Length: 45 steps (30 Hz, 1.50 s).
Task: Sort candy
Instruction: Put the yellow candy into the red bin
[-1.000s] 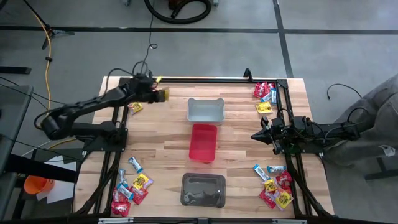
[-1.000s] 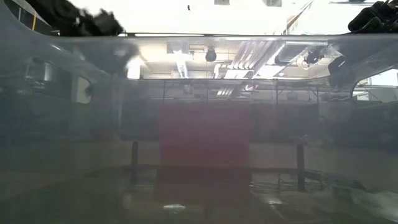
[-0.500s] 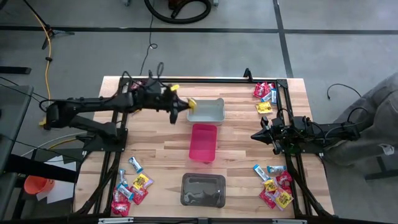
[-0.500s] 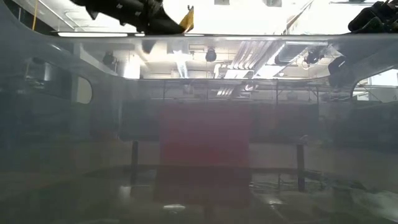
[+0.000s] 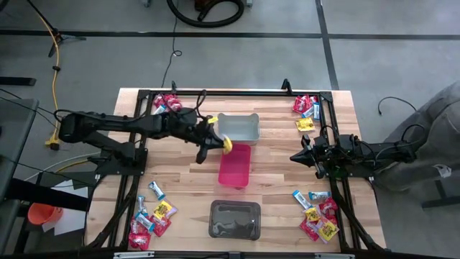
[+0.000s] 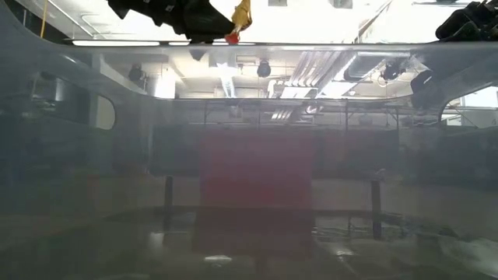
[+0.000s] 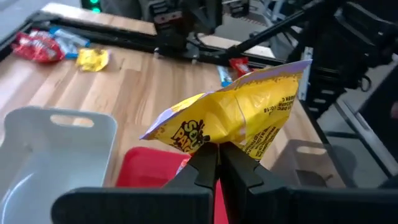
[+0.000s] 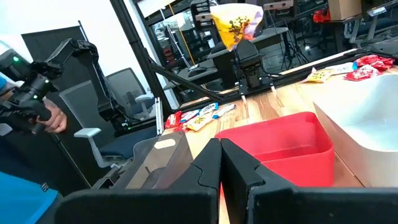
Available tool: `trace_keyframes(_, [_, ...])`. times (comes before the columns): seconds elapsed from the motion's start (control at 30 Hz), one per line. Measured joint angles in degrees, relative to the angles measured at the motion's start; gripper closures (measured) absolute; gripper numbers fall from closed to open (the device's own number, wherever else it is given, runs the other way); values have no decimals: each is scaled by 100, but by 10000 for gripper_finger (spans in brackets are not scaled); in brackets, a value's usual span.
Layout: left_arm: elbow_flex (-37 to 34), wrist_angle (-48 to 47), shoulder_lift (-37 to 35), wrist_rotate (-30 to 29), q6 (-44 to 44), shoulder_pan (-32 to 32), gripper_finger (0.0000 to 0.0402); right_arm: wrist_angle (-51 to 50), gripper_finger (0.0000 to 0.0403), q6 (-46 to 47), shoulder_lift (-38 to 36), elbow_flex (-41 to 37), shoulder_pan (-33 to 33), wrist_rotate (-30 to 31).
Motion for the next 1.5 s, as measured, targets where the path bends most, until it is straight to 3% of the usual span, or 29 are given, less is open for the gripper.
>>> trace_keyframes(0.33, [0, 47, -7, -210, -273, -4, 401, 141, 402, 34, 0, -1, 0, 111])
trace_keyframes(0.43, [0, 47, -7, -208, -268, -2, 401, 835, 402, 1125, 2, -1, 1, 339])
trace_keyframes(0.57, [0, 47, -7, -160, -96, -2, 401, 2304, 402, 2481, 0, -2, 0, 1621])
trace_keyframes(0.67, [0, 32, -7, 100, -72, -2, 401, 3108, 402, 2361, -1, -2, -1, 2664])
trace_keyframes(0.77, [0, 17, -7, 379, 11, -9, 401, 3555, 402, 2013, 126, 9, 0, 2781])
trace_keyframes(0.93, [0, 14, -7, 833, 307, -13, 401, 3642, 402, 2234, 1180, 391, 0, 3079])
trace_keyframes(1.17, [0, 14, -7, 902, 382, -17, 401, 3625, 402, 2334, 3678, 1637, 0, 3359])
trace_keyframes(1.4, [0, 33, -7, 852, 183, -103, 401, 3281, 402, 1709, 5394, 2997, -63, 3156])
trace_keyframes(1.5, [0, 63, 6, 747, 178, -252, 401, 2613, 402, 1275, 5681, 3532, -187, 2487])
